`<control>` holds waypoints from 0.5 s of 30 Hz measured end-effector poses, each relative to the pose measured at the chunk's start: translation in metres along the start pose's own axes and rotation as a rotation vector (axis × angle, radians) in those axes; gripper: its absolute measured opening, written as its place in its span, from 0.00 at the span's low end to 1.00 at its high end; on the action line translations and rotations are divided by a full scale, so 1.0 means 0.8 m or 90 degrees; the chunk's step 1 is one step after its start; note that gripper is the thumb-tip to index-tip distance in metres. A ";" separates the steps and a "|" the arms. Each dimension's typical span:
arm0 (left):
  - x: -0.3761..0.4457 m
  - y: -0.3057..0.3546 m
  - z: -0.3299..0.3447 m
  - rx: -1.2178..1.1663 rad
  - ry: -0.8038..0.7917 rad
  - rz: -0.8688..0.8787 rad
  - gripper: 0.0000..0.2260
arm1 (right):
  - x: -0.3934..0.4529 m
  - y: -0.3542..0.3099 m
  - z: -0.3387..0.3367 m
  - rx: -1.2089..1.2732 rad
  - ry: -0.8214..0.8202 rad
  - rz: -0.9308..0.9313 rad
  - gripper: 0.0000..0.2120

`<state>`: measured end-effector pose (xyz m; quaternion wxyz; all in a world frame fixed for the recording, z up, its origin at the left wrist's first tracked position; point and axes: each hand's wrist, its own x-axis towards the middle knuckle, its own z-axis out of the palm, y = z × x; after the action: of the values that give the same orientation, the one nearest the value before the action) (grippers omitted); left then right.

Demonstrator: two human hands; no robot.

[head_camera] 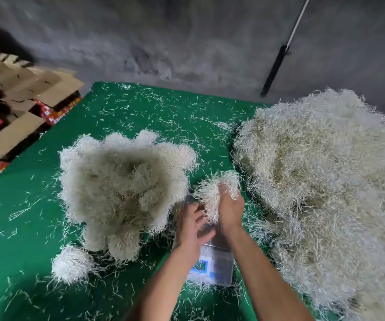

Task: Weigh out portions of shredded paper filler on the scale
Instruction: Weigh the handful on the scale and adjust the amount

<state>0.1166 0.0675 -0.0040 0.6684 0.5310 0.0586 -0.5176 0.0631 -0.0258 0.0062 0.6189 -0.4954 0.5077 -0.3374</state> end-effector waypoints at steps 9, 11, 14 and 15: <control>-0.048 0.071 0.010 0.109 -0.078 0.008 0.17 | -0.117 -0.060 0.023 -0.165 -0.184 -0.277 0.25; -0.081 0.071 0.016 0.231 -0.139 0.065 0.16 | -0.113 -0.090 0.024 -0.197 -0.136 -0.282 0.23; -0.099 0.107 0.001 0.140 -0.153 0.129 0.10 | -0.122 -0.104 0.017 -0.219 -0.165 -0.326 0.16; -0.103 0.120 -0.009 0.058 -0.136 0.133 0.09 | -0.132 -0.101 0.019 -0.240 -0.184 -0.371 0.17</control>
<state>0.1546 0.1154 0.1068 0.6961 0.5063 -0.0920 -0.5007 0.0575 0.0526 0.1141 0.4598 -0.7671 0.3058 -0.3264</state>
